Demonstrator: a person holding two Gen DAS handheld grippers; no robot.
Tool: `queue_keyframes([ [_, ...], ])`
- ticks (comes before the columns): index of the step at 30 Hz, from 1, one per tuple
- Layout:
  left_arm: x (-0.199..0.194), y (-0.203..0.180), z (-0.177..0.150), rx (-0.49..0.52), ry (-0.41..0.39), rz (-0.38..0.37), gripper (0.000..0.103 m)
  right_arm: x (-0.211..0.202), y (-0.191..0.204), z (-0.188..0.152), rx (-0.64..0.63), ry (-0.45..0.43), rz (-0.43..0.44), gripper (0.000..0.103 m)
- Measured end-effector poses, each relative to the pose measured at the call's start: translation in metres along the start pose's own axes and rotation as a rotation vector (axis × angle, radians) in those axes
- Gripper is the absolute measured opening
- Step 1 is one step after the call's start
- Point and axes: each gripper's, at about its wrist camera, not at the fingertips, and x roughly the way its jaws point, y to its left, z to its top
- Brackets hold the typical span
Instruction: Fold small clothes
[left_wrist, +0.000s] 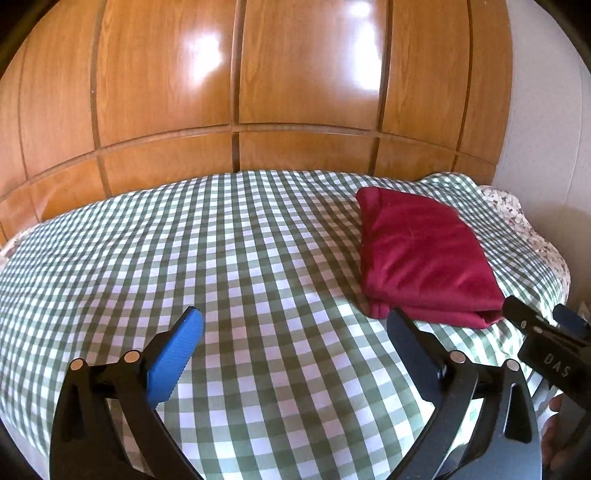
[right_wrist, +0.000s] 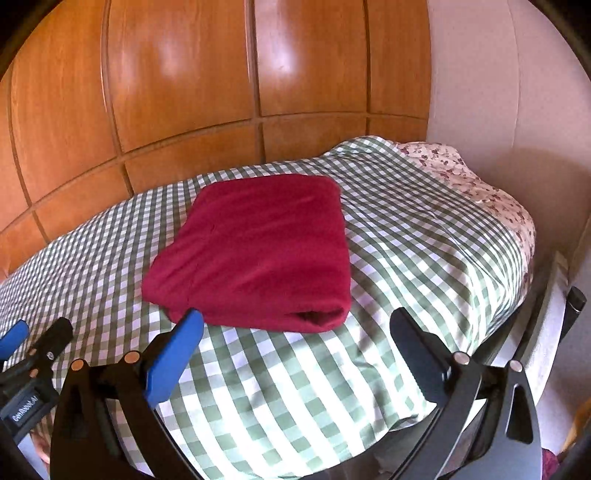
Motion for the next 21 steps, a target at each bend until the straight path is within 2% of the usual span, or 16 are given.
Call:
queue_keyframes([
  [12, -0.0047, -0.0022, -0.0017, 0.002, -0.004, -0.024, 0.099, -0.0088, -0.0019, -0.0055, 0.008, -0.01, -0.024, 0.101],
  [21, 0.0001, -0.0057, -0.0063, 0.01, -0.002, 0.008, 0.099, -0.0025, 0.004, -0.0107, -0.018, 0.009, -0.005, 0.101],
])
